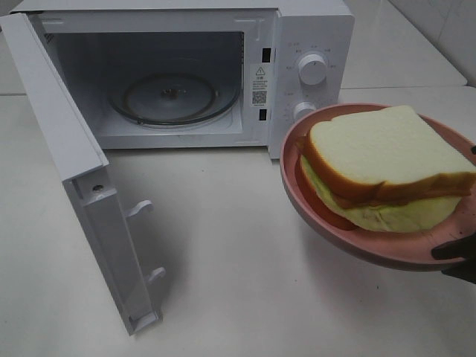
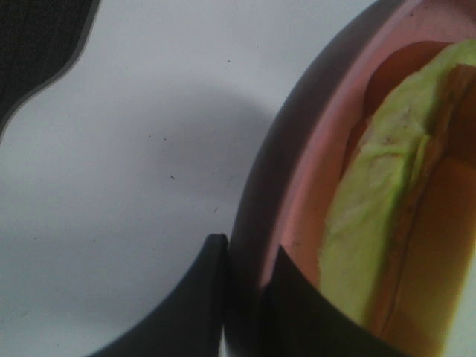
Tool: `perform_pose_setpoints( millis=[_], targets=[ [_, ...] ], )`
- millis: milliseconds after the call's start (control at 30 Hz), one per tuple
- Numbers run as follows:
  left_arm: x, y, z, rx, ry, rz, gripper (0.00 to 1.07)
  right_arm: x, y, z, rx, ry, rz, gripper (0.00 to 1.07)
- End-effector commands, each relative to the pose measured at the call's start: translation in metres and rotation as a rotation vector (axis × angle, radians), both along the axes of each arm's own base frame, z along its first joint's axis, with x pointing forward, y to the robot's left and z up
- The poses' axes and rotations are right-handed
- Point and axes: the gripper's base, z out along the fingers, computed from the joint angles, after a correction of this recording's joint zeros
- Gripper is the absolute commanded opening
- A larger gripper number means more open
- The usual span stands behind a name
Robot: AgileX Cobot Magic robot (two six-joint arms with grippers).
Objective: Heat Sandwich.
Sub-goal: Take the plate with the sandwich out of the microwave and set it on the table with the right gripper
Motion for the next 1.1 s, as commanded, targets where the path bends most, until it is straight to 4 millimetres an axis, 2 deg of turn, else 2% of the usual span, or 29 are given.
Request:
perform_pose_setpoints(
  millis=[33,567,1100],
  targets=[
    [0.0,-0.001,0.0,-0.011,-0.009,0.003,0.97,-0.002,-0.004,0.002,0.011,-0.031,-0.022,0.01],
    [0.0,-0.001,0.0,-0.011,-0.009,0.003,0.97,-0.005,-0.012,0.002,0.004,-0.049,-0.093,0.03],
    [0.0,-0.001,0.0,-0.011,-0.009,0.003,0.97,0.001,-0.025,0.005,0.017,-0.098,-0.331,0.03]
  ],
)
